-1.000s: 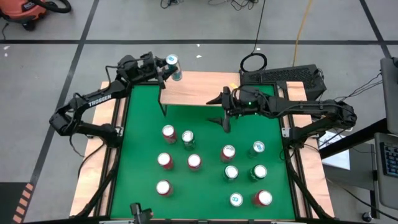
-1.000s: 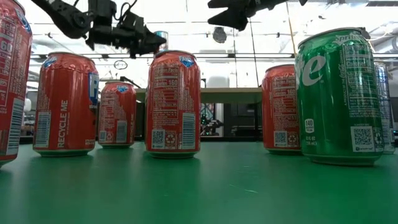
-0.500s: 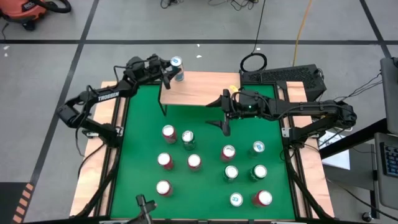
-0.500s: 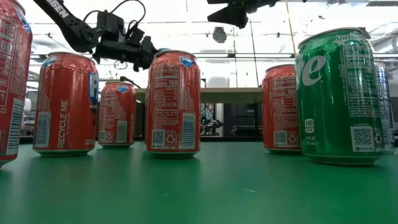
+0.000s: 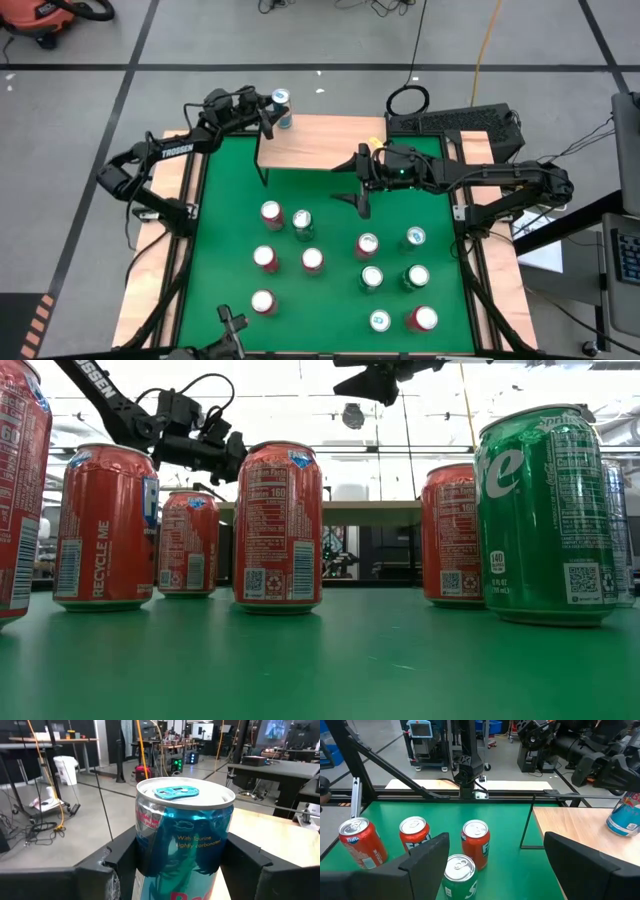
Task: Place canned beverage on shelf
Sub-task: Put the blue soda can on the shelf
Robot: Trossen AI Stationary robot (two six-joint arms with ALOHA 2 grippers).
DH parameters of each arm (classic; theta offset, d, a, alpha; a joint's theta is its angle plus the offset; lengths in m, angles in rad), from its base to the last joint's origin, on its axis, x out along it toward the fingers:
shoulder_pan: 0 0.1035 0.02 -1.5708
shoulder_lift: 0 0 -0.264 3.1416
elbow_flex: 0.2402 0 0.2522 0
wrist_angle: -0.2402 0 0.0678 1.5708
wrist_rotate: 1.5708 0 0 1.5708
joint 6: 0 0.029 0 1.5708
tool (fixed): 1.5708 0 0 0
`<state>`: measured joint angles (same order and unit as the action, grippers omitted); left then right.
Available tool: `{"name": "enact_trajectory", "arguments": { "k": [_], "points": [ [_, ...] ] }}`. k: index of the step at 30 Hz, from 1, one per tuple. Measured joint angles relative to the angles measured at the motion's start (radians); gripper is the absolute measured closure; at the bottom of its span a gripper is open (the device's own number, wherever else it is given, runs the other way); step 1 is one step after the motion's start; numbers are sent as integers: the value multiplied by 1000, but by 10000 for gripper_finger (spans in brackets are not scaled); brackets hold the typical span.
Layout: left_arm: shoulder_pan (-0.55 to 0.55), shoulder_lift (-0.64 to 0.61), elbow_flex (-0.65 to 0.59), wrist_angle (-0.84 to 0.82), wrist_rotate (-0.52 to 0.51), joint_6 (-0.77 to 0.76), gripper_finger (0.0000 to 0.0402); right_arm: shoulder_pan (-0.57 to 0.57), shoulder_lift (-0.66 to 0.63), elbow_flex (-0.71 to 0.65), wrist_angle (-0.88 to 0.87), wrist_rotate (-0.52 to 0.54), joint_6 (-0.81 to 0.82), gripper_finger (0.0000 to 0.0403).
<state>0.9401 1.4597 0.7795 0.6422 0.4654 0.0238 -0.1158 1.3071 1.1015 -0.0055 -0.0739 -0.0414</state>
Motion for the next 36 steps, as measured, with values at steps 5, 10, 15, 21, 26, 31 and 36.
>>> {"name": "enact_trajectory", "arguments": {
  "k": [5,10,15,21,26,31,36],
  "points": [
    [8,0,0,-4,2,12,182,0,0,0,0,0,0,85],
    [16,0,0,-20,2,15,182,0,0,0,-5,0,0,85],
    [16,-2,3,-45,2,34,177,0,0,0,-7,0,-2,85],
    [16,-2,3,-58,1,34,131,0,0,0,-7,0,-4,85],
    [15,-1,1,-61,-4,34,107,0,0,0,-7,-1,-1,85],
    [15,-2,1,-55,-5,34,104,0,0,0,-9,-1,-1,85],
    [15,-24,1,-58,-6,33,104,0,0,0,-24,-1,0,85]
  ]
}}
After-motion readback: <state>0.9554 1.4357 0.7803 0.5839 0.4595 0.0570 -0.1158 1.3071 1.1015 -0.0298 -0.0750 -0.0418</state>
